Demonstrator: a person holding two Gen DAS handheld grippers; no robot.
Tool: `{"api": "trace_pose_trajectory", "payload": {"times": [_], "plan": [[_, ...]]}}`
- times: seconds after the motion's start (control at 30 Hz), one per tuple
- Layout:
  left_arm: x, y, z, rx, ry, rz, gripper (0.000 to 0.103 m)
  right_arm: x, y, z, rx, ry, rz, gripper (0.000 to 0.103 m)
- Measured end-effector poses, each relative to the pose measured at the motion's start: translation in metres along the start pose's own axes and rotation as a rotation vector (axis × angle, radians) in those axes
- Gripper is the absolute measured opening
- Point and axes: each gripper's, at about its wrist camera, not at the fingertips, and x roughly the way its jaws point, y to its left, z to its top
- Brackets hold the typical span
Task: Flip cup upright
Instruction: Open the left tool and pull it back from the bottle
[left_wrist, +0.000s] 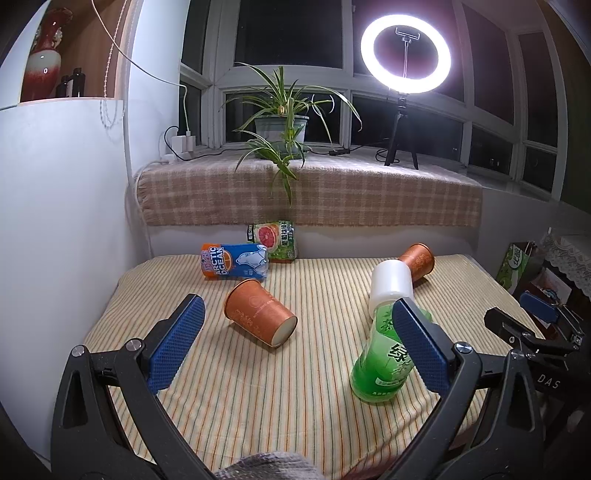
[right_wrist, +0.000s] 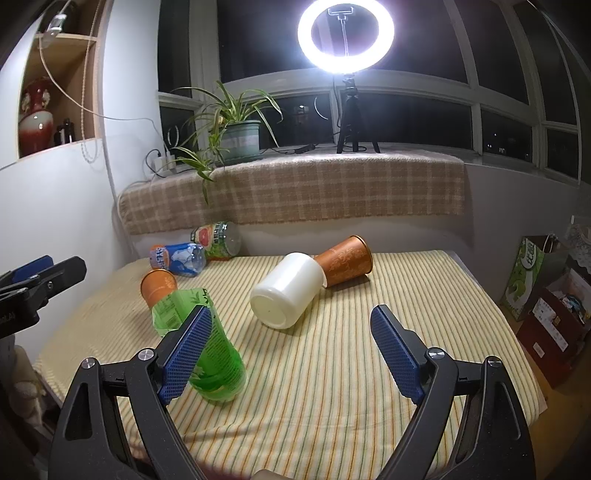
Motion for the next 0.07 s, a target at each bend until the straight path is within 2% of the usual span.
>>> {"api": "trace_pose_trajectory", "payload": {"times": [0.07], "plan": [[-0.0001, -0.0002, -0.0001, -0.001, 0.001, 0.000, 0.103, 0.0009, 0.0004, -0.0001, 0.000, 0.004, 0.003, 0.088]]}}
